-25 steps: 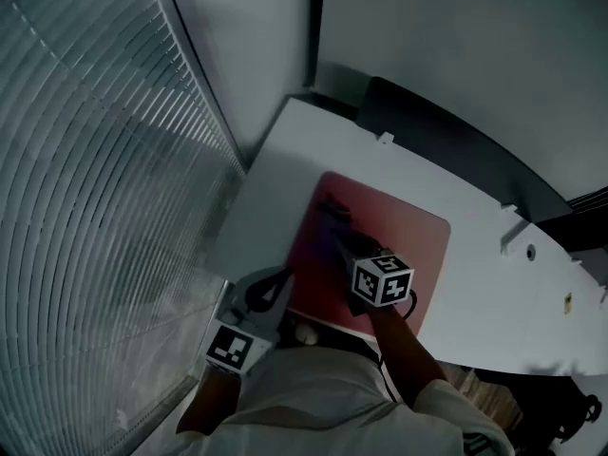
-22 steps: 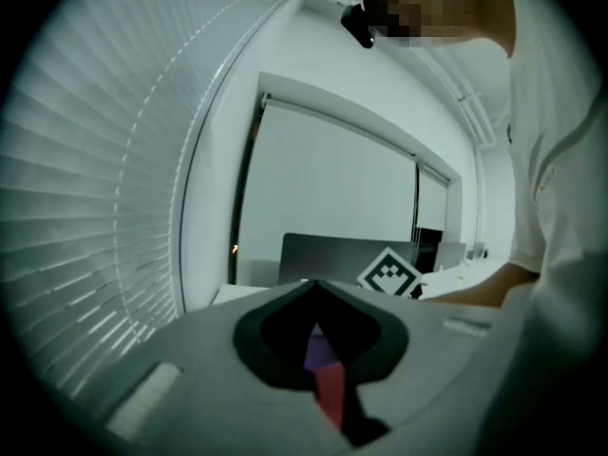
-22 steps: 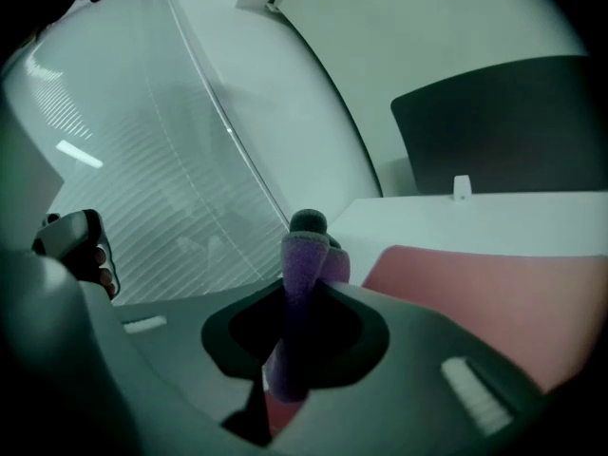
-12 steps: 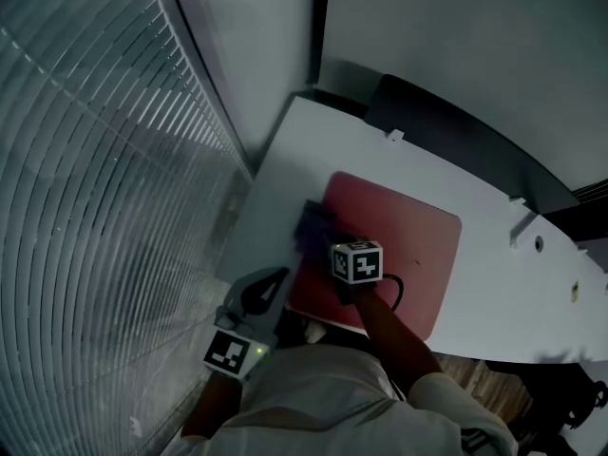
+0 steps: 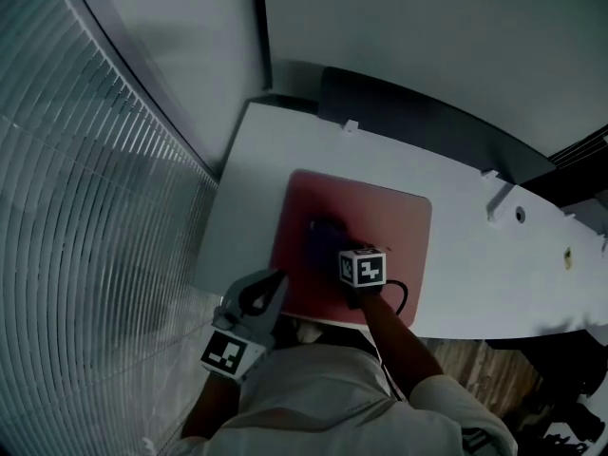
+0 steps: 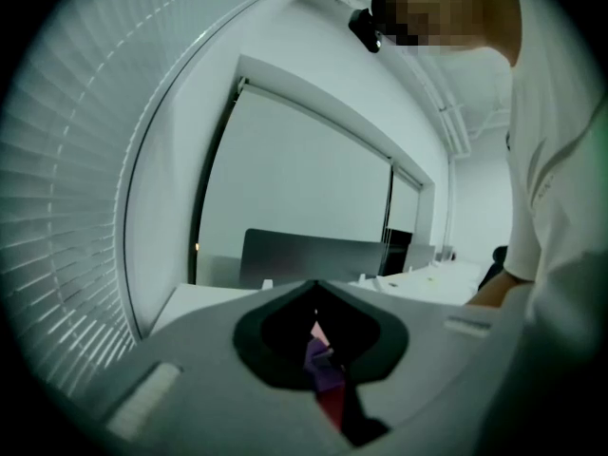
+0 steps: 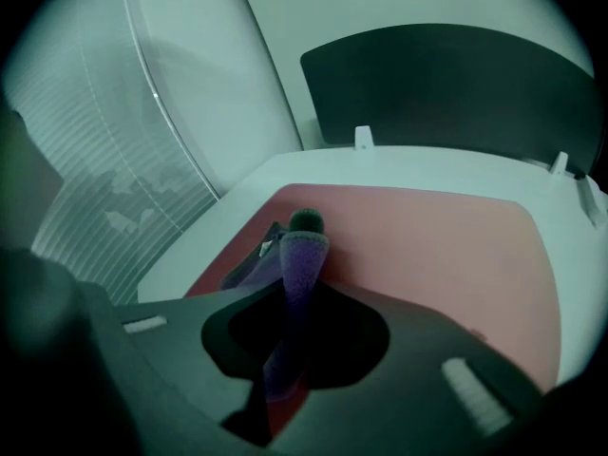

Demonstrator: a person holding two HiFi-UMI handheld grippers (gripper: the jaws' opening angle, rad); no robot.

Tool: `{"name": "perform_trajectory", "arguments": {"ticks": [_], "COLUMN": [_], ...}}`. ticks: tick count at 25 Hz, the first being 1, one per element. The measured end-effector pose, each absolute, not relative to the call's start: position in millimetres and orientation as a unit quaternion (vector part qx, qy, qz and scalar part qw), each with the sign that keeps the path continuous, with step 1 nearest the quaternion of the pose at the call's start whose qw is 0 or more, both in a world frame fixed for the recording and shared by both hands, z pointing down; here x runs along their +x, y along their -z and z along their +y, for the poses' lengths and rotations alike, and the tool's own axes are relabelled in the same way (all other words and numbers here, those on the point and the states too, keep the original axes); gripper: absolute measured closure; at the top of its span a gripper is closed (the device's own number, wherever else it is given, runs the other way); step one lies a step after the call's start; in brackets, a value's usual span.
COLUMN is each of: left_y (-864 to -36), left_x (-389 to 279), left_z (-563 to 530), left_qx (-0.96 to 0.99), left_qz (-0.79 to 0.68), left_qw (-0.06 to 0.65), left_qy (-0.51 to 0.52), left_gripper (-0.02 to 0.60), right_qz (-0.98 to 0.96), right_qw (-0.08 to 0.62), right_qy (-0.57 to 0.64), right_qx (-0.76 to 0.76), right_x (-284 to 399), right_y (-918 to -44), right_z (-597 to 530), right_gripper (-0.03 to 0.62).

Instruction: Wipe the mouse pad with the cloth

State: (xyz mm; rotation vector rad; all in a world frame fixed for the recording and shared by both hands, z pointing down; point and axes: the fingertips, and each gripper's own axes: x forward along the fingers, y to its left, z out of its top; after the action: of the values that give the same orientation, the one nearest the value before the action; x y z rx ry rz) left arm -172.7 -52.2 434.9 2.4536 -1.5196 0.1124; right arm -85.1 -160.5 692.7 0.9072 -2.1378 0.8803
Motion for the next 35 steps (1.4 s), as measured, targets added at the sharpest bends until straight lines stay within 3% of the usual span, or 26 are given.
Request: {"name": "perform_trajectory", "arguments": {"ticks": [19, 30, 35], "left_y": [-433.3, -432.2, -430.3], "left_x": [-2.9, 65.7, 68.7], "left_z": [-75.6, -74.9, -69.6], "left_qx": [0.877, 0.884, 0.877], "left_qz": [-0.46, -0.447, -0.462], "left_qw": [0.134, 0.127, 0.121], "left_qy": [-0.035, -0.042, -0.055], "left_gripper": [0.578, 0.579, 0.58], "right_qz": [-0.742, -0.727, -0.746], "right_qw": [0.341, 0.33, 0.276], "right_qy": [-0.335, -0.324, -0.325], "right_qx": [0.469, 0.508, 0.512], "right_x": [180.6, 283.3, 300.0], "right_y": [-688.3, -695.7, -661.9], "right_z": [-158.3, -155.0, -152.2], "right_gripper": [0.543, 0.543, 0.543]}}
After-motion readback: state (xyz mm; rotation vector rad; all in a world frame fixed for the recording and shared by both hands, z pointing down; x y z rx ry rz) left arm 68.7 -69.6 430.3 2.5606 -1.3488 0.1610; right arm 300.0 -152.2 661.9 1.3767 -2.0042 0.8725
